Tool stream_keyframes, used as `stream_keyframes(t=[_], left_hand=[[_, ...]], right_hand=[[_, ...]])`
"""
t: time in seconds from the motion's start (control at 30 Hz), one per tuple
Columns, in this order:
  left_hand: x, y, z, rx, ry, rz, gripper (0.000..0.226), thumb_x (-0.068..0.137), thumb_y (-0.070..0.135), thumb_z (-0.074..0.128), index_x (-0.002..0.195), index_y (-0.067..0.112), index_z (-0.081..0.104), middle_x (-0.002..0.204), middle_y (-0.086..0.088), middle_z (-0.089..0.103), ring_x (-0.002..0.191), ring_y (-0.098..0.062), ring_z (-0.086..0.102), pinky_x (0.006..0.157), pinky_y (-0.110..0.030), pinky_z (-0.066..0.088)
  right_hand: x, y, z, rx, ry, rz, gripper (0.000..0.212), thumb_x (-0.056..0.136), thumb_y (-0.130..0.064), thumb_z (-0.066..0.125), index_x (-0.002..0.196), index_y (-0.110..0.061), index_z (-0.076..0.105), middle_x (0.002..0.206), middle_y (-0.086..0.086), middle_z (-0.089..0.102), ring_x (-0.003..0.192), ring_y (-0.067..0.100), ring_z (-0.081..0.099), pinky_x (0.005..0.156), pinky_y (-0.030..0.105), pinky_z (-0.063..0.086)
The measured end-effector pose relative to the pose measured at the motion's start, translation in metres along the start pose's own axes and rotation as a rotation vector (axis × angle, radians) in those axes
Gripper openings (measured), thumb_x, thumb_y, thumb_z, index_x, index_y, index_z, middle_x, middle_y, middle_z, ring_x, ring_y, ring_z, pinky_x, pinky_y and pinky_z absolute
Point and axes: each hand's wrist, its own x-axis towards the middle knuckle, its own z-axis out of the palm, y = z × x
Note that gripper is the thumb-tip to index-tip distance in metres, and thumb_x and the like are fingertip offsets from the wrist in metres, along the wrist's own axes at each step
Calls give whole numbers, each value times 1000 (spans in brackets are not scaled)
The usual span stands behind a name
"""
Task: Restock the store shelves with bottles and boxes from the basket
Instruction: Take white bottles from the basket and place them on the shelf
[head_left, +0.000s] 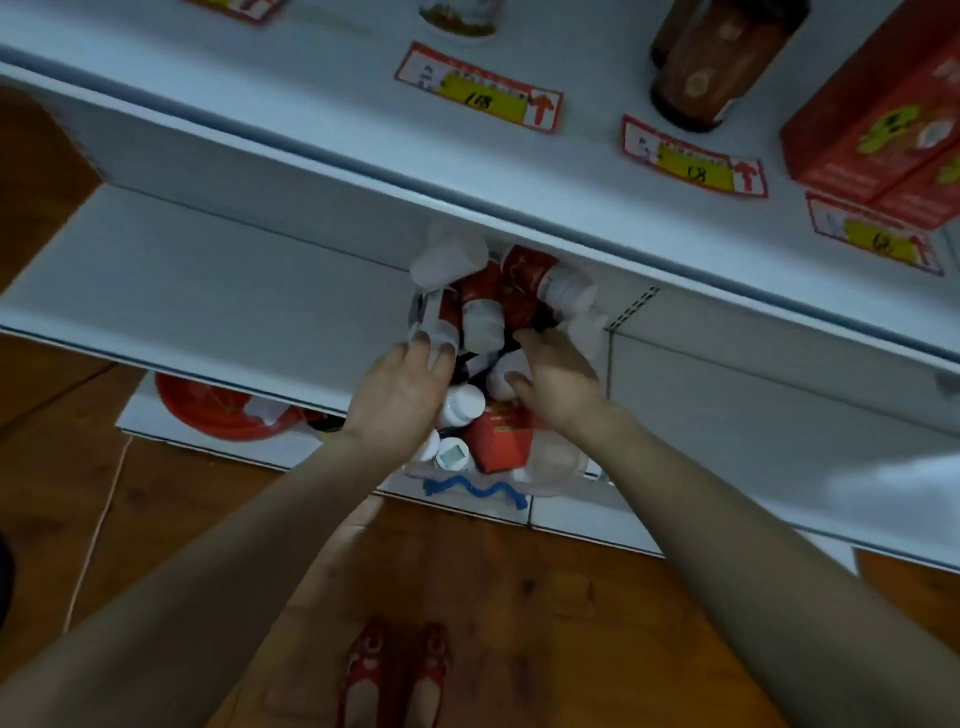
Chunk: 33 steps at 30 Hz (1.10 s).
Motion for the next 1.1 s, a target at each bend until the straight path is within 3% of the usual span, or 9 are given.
stream_keyframes(t=[0.17,0.3,0.43,0.5,0.6,0.7,0.77,0.93,1.1], left_hand=[[23,-9,43,-5,-22,21,64,41,11,86,102,9,68,88,-24,62,57,-35,58,42,-30,46],[27,-11,49,-38,67,100,46,52,7,63,97,9,70,85,-25,62,51,-33,57,42,-29,46],[27,-9,45,-38,117,145,42,63,6,42,92,11,71,78,-20,62,44,-28,54,41,-26,45],[24,-12,42,-55,95,153,41,55,3,61,95,10,70,79,-21,61,43,-29,54,40,-27,45],[13,-18,34,-162,104,148,62,45,4,79,103,9,57,84,-26,60,43,-30,53,39,-28,43],[-2,-22,16,-259,151,138,51,60,16,61,108,10,46,90,-27,60,47,-31,54,39,-27,41],[-13,-23,0,-312,151,99,46,65,22,48,110,10,45,92,-26,60,52,-33,56,40,-28,41],[-37,-18,-45,-443,130,14,53,71,31,44,114,2,51,106,-26,59,74,-40,63,51,-36,50],[-66,-22,-104,-573,125,-198,72,74,48,35,129,3,48,114,-20,56,91,-39,58,70,-39,47]], right_hand=[[39,-6,31,-68,44,-9,65,92,-15,48,147,-19,13,132,22,36,115,38,44,91,40,43],[58,-13,43,-133,105,20,64,95,-16,43,147,-29,7,150,22,13,131,40,32,94,46,45],[63,-18,48,-206,134,33,57,96,-16,41,145,-27,14,147,25,17,128,43,35,93,49,46],[58,-20,47,-221,128,29,58,93,-13,44,143,-24,18,139,23,27,121,41,41,91,47,47],[42,-21,40,-229,157,-37,55,88,-14,51,139,-17,30,126,22,39,106,39,49,77,42,46],[20,-23,30,-149,163,-114,56,69,-15,66,122,-3,53,99,28,55,74,40,58,54,34,46],[6,-26,20,-86,179,-128,51,63,-13,66,112,0,58,93,27,56,66,40,58,50,33,47],[-30,-36,-16,-55,242,-73,52,82,-24,54,130,-7,43,122,21,48,100,40,55,72,39,47],[-81,-48,-51,59,232,-80,51,88,-28,50,133,-8,38,124,21,48,108,38,50,83,41,42]])
